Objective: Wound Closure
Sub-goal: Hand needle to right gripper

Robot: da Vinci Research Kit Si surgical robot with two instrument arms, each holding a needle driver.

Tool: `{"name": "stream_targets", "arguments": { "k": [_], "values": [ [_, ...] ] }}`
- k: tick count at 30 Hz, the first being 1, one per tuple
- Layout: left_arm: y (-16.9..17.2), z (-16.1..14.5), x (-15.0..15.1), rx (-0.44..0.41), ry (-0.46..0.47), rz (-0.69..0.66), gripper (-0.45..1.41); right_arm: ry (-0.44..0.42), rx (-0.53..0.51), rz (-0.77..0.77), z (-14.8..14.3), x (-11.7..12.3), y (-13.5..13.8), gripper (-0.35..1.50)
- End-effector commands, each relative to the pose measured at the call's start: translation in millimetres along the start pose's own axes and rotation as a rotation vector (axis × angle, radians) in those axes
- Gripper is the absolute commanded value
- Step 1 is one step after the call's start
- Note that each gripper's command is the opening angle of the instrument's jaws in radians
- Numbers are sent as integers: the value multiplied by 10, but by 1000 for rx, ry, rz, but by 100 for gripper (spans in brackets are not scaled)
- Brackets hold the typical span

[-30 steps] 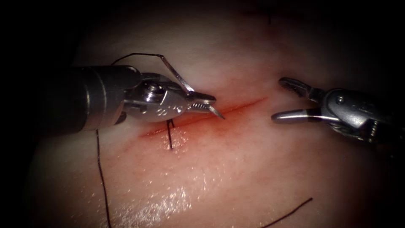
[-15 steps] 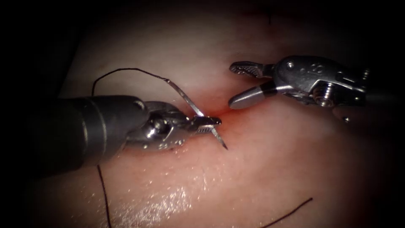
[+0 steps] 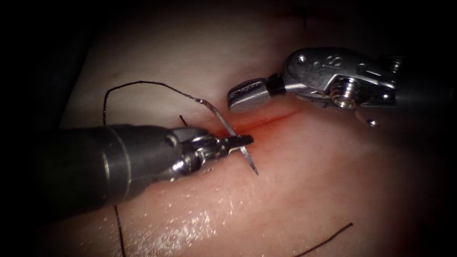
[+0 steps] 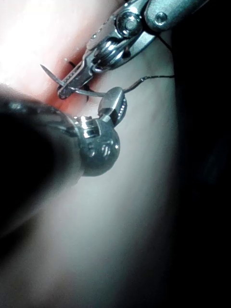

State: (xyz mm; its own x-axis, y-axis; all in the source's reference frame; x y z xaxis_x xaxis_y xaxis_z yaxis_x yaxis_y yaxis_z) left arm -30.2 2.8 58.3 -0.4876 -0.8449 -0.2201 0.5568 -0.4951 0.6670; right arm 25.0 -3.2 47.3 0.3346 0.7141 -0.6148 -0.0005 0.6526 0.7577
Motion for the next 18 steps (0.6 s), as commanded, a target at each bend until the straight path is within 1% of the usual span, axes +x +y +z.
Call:
{"name": "stream_targets", "arguments": {
  "k": [1, 2, 3, 5, 7, 12, 13, 18],
  "values": [
    [-3, 7, 0, 3, -4, 3, -45, 2, 8, 0, 15, 2, 3, 24],
    [-4, 7, 1, 4, -6, 7, -45, 3, 13, -4, 17, 2, 3, 39],
    [-5, 6, 1, 4, -7, 12, -45, 4, 19, -4, 19, 1, 3, 44],
    [-6, 5, 1, 10, -11, 21, -45, 4, 26, -9, 21, 0, 2, 48],
    [-7, 3, 0, 12, -11, 25, -45, 3, 21, -12, 22, -2, 1, 64],
    [-7, 4, -1, 11, -12, 25, -45, 3, 22, -14, 23, -3, 0, 66],
    [-7, 4, 1, 13, -15, 29, -45, 3, 18, -14, 24, -3, 1, 61],
    [-11, 1, 6, 11, -28, 43, -45, 4, 9, -13, 30, -2, 3, 61]
  ]
}}
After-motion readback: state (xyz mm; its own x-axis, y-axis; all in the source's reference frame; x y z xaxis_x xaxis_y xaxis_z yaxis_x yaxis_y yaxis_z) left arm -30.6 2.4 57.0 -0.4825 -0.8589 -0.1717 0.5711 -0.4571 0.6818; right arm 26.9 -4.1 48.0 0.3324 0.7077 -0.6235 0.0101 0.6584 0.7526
